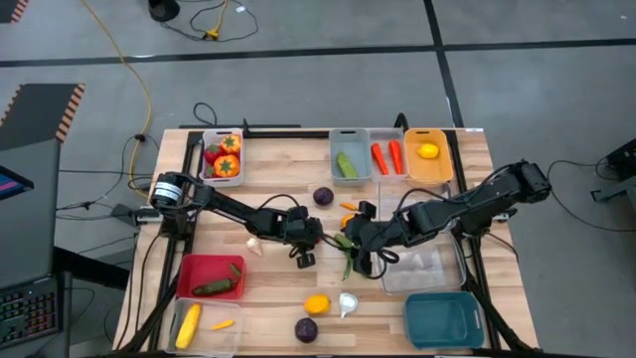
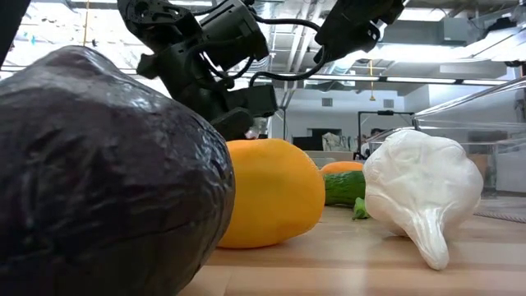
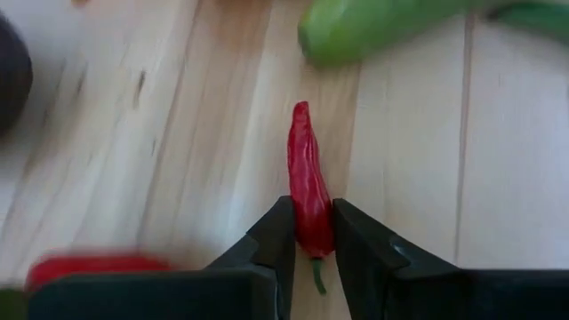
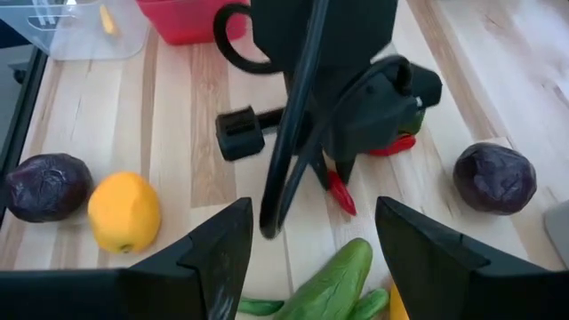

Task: Sort produce into baskets
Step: Put the bottom red pepper into the red bin

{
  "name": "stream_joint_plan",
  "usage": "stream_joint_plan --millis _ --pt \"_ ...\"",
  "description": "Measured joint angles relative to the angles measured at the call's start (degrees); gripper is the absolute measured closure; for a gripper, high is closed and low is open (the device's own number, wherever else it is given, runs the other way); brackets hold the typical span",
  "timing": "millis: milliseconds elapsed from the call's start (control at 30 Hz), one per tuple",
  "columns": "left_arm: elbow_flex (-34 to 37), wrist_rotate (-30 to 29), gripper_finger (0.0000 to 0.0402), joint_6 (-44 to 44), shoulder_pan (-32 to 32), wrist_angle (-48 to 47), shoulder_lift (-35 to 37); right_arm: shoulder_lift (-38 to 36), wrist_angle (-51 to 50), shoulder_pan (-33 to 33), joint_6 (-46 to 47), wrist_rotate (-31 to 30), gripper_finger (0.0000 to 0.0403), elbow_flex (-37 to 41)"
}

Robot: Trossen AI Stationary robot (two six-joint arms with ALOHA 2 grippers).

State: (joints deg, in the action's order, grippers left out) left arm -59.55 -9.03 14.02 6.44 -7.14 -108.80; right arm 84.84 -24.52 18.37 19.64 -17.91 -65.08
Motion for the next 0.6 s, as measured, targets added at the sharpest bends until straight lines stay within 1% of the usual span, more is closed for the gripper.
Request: stream_joint_plan --millis 167,367,600 --pt "0.07 0.40 0.0346 0.24 0.04 -6.33 3.93 0.00 -0.11 0.00 0.00 0.02 0.0137 0.00" --pt "0.02 7.06 0.0347 1.63 0.49 -16.02 10.65 0.00 -0.25 0.00 -0.02 0.02 0.0137 0.00" --pt "-0.02 11.85 0.0347 4.63 2.80 -27.20 20.56 0.02 -0.34 0.00 -0.04 0.03 0.0137 0.00"
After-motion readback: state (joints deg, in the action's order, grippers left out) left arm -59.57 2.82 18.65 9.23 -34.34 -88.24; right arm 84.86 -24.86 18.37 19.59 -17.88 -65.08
